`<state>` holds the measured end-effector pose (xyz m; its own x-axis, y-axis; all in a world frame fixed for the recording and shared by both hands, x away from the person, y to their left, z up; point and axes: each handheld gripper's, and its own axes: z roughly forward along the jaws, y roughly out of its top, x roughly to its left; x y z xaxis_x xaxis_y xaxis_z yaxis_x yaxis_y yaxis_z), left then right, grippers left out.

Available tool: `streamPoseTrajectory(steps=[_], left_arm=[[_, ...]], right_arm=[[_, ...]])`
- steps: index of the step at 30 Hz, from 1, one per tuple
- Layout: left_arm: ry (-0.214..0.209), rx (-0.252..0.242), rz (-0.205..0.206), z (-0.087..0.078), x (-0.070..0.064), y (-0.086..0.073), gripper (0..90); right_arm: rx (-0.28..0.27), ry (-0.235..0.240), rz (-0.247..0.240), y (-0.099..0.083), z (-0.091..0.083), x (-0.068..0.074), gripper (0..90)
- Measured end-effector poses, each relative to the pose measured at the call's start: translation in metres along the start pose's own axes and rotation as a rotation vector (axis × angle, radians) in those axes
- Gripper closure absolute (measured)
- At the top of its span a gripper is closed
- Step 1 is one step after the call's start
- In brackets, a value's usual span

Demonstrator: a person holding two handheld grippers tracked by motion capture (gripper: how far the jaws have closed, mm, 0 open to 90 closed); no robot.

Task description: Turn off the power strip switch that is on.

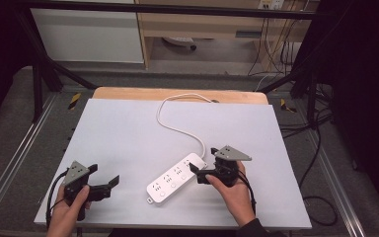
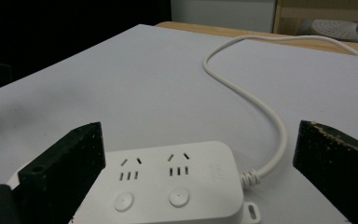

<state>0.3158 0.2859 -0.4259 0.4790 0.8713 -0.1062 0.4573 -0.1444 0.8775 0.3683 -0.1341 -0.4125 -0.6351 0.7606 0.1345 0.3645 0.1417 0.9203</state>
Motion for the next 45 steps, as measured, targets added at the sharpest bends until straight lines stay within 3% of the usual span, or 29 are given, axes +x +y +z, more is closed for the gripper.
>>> streamPoseTrajectory(steps=[4, 24, 33, 45], left_arm=[[0.004, 0.000, -0.001, -0.001, 0.001, 0.000, 6.2], [0.002, -0.002, -0.001, 0.000, 0.001, 0.000, 6.2], [0.003, -0.003, -0.007, -0.001, 0.001, 0.000, 6.2], [0.002, -0.005, -0.009, -0.001, 0.001, 0.000, 6.0]], right_arm=[[-0.019, -0.033, -0.022, -0.001, -0.007, -0.011, 2.8], [-0.047, -0.154, 0.058, -0.001, -0.046, -0.062, 2.8], [-0.033, -0.195, 0.073, -0.005, -0.056, -0.077, 2.8], [-0.053, -0.254, 0.111, -0.010, -0.075, -0.099, 3.0]])
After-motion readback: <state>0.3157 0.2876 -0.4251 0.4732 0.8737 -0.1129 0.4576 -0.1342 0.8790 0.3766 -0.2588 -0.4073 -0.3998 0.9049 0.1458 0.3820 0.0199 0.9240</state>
